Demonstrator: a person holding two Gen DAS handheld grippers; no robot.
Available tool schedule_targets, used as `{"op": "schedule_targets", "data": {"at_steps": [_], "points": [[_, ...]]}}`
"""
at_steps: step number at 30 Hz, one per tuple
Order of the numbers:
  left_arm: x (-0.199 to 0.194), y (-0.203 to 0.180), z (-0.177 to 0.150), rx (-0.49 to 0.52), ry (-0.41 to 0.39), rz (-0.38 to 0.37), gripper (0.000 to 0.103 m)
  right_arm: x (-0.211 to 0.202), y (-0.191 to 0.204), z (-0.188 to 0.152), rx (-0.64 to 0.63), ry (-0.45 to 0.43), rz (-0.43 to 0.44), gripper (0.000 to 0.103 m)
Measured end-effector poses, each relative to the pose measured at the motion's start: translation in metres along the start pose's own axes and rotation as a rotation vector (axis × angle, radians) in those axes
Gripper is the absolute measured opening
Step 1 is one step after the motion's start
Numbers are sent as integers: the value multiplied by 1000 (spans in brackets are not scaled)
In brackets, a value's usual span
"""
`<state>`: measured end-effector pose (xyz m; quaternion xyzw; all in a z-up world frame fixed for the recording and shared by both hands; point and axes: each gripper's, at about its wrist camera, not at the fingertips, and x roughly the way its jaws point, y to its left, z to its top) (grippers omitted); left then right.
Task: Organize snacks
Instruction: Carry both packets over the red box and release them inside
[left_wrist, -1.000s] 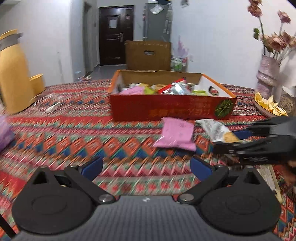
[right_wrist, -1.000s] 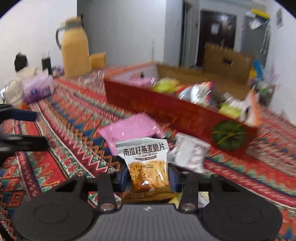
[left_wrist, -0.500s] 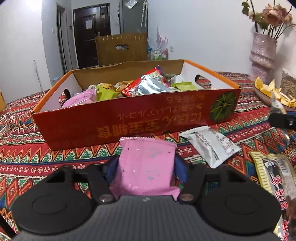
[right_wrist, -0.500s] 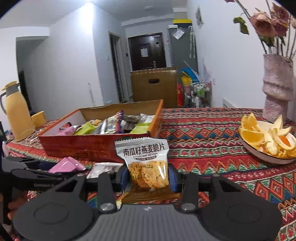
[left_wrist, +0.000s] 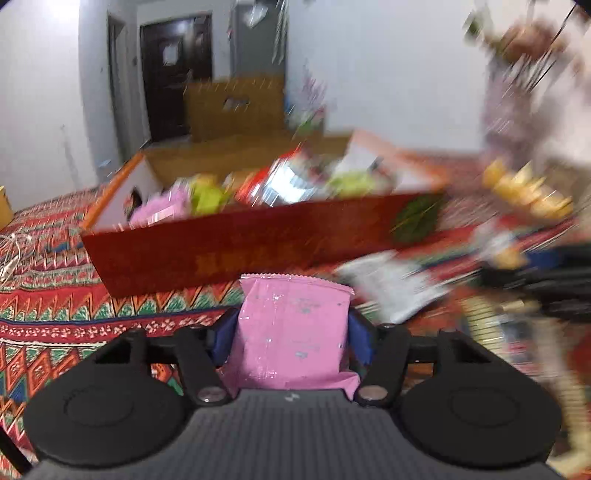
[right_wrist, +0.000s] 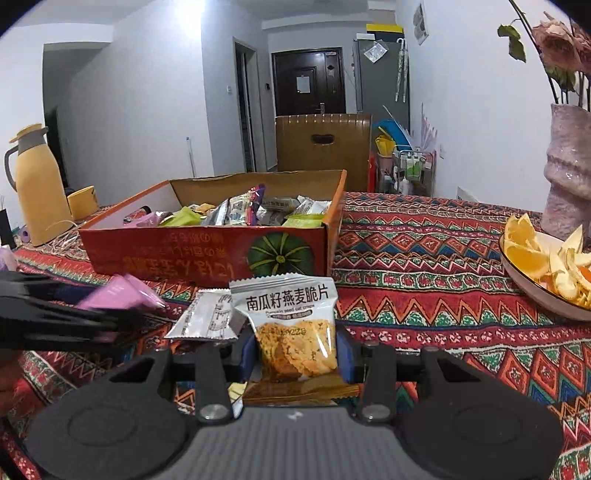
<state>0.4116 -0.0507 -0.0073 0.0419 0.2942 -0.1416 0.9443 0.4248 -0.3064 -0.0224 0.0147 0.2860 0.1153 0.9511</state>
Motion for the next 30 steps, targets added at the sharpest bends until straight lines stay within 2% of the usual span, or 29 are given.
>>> {"op": "schedule_targets", "data": {"at_steps": [3, 6, 11, 15, 19, 25, 30], "points": [[-68, -4, -11, -12, -69, -31, 62, -27, 13, -3, -22, -26, 6, 42], [-125, -5, -36, -56, -60, -25, 62, -66, 35, -14, -33, -32, 78, 42], [-186, -5, -93, -165, -18, 66, 62, -127, 72, -52, -14, -21, 156, 42], [-211, -6, -124, -187, 27, 82, 62, -156, 92, -88, 18, 21, 140, 42], [-227, -5, -134, -181, 9, 95, 62, -176, 104, -110, 2, 49, 121, 42], [-237, -10, -135, -181, -21, 83, 63, -194, 107, -120, -1, 46, 112, 42], [-231, -14, -135, -173, -11, 64, 63, -186, 106, -118, -2, 62, 108, 42]]}}
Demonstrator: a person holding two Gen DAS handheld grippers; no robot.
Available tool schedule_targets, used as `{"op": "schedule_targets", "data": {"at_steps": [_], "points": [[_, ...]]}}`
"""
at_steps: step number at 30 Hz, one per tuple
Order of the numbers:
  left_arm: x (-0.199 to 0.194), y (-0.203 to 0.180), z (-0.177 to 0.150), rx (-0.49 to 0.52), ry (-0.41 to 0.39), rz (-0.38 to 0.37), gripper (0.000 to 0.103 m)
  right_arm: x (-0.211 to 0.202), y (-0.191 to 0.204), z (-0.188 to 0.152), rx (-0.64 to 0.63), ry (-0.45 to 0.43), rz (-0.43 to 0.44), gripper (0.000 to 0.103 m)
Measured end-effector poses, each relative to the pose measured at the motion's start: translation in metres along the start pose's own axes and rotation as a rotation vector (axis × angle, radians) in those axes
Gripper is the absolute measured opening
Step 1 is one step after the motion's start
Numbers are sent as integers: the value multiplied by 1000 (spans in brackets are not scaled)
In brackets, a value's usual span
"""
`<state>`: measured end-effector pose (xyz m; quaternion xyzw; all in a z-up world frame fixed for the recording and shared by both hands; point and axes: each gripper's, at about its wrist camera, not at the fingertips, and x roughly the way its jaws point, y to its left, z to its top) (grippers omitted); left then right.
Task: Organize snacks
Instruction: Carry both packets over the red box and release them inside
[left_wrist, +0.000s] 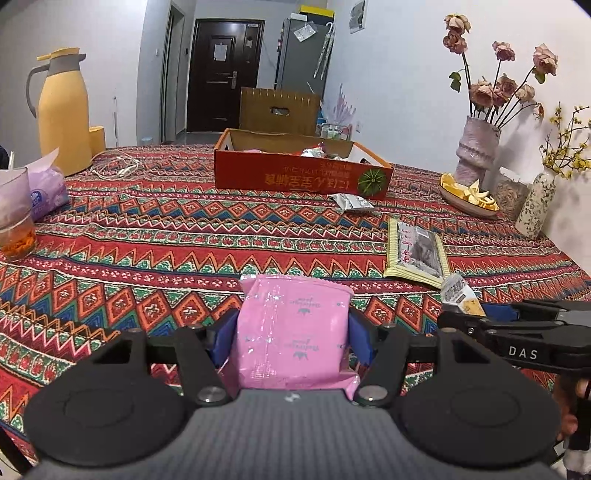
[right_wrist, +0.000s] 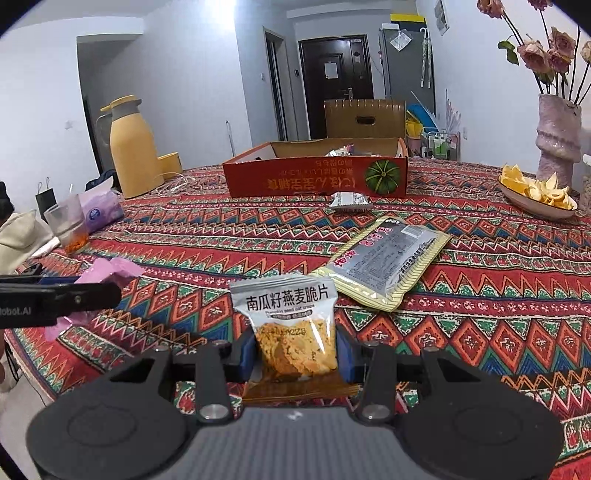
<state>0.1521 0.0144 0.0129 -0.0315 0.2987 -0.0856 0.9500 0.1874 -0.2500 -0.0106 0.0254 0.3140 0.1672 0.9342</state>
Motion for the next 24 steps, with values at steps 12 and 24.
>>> {"op": "schedule_targets", "data": {"at_steps": [12, 24], "points": [[66, 25, 151, 69, -112, -24, 63, 44, -17, 128, -177, -139, 52, 42], [270, 60, 293, -14, -60, 66, 63, 248, -35, 286, -132, 36, 139, 42]]}}
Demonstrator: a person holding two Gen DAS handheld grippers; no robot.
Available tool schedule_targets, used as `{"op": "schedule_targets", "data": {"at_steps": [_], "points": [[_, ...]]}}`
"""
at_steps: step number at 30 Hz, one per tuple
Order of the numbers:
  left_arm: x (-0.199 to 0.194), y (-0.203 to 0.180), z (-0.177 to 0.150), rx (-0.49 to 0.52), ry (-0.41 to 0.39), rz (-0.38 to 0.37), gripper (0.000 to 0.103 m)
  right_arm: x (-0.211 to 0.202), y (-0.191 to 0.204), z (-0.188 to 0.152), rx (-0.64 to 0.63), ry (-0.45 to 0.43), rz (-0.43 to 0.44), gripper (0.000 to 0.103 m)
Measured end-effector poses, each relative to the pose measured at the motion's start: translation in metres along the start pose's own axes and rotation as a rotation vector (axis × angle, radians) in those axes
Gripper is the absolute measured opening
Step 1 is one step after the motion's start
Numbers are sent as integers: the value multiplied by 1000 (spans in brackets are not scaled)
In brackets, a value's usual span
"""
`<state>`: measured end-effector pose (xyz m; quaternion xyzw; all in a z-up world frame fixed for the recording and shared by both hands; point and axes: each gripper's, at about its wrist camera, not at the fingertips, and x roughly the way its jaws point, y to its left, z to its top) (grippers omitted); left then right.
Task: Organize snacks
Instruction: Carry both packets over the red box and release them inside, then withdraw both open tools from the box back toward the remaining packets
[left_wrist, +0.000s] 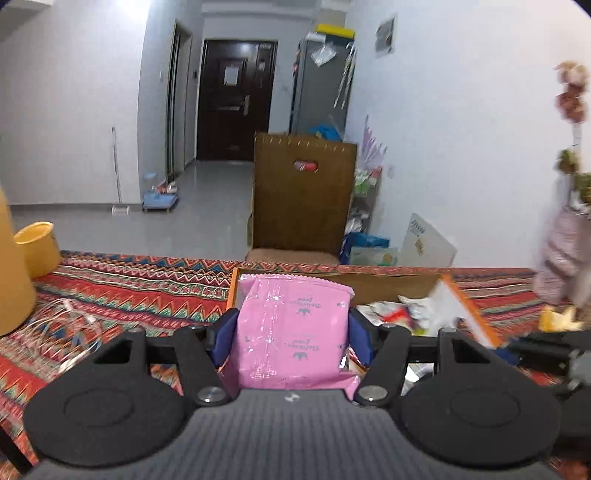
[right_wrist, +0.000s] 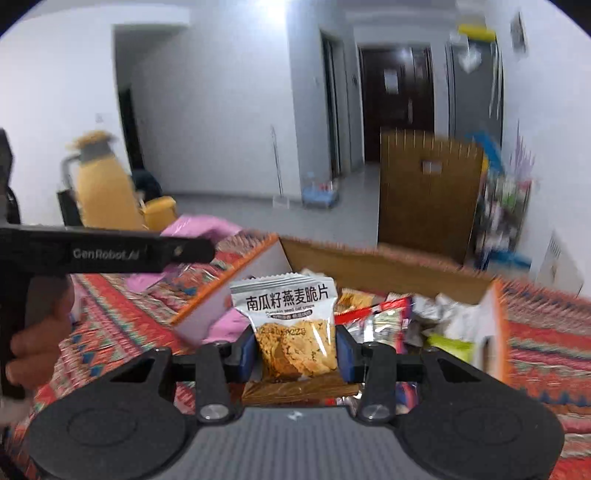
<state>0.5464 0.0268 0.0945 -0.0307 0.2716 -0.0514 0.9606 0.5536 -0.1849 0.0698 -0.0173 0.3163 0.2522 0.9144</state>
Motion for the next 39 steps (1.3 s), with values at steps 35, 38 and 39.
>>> {"op": "schedule_targets", "data": {"at_steps": [35, 38, 39], "points": [[-83, 16, 27, 55, -54, 37, 86, -69, 0, 63, -56, -43, -81, 81], [-135, 8, 0, 131, -81, 17, 90, -127, 5, 46, -73, -107, -103, 89], [-153, 5, -13, 154, -92, 16, 91, -149, 6, 36, -74, -131, -104, 90]]}}
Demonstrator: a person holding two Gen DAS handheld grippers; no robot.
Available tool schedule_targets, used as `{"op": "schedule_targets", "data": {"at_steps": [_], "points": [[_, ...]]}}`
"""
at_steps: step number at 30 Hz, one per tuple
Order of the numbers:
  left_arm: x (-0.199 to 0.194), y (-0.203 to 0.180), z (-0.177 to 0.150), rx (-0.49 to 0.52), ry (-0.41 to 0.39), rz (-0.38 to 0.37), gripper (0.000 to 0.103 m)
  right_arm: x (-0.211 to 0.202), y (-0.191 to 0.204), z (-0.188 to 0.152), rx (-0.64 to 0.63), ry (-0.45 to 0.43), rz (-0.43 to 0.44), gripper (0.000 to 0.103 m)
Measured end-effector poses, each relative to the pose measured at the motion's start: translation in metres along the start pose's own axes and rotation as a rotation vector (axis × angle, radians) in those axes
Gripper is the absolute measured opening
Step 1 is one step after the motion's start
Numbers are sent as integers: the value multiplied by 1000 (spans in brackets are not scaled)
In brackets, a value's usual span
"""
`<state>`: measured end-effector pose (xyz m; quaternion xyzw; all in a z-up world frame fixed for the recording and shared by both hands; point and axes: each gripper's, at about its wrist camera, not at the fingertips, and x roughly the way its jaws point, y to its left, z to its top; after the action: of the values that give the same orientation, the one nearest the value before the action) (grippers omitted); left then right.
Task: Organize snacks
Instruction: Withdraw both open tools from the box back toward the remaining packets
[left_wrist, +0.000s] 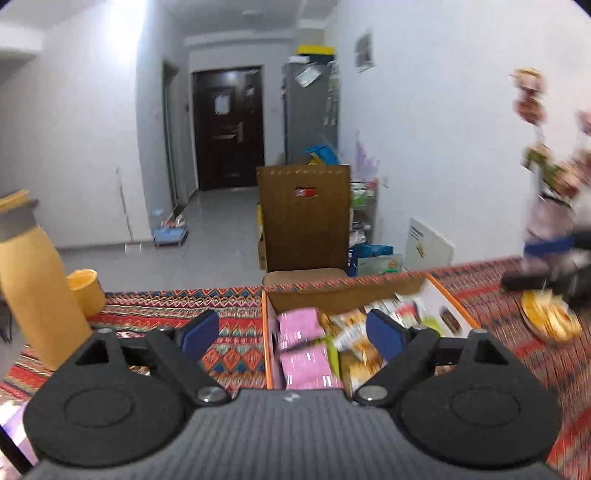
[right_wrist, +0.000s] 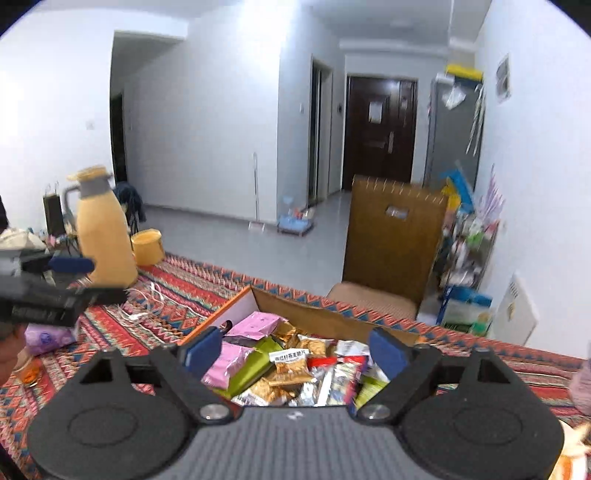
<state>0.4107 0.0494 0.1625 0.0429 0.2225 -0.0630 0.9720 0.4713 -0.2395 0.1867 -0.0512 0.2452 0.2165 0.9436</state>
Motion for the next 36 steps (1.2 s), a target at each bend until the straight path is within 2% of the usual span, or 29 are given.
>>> {"op": "schedule_targets", "data": {"at_steps": [5, 7, 10, 12, 15, 17, 20, 23, 26, 29, 31, 36], "points": [[-88, -22, -56, 52, -108, -15, 102, -88, 5, -52, 9, -67, -37, 96], [-116, -31, -80, 12, -130, 3, 102, -121, 11, -85, 23, -102, -64, 103], [-150, -45, -119, -55, -146, 0, 103, -161, 27, -141, 23, -144, -99, 103], [-171, -57, -147, -78, -148, -9, 103, -179, 35, -176, 52, -142, -122, 103], [-191, -81, -188, -92, -116, 10, 103, -192, 47, -220, 98, -96, -156, 103], [-199, -91, -212, -121, -55, 14, 103, -200, 58, -248, 103, -56, -195, 103], [-205, -103, -239, -113, 38, -37, 103, -211, 73, -282, 146, -14, -187, 103], [-207, -108, -250, -76, 73, -39, 103, -220, 83, -306, 184, 15, -137, 103], [-198, -109, -247, -81, 93, -38, 103, -209, 90, -316, 171, 59, -155, 103], [-197, -103, -241, -128, 87, -49, 103, -201, 91, -318, 171, 74, -196, 103], [-192, -99, -237, -153, 88, -64, 103, -198, 87, -319, 185, 85, -192, 103], [-172, -91, -236, -156, 124, -30, 103, -178, 76, -312, 218, 112, -209, 103]]}}
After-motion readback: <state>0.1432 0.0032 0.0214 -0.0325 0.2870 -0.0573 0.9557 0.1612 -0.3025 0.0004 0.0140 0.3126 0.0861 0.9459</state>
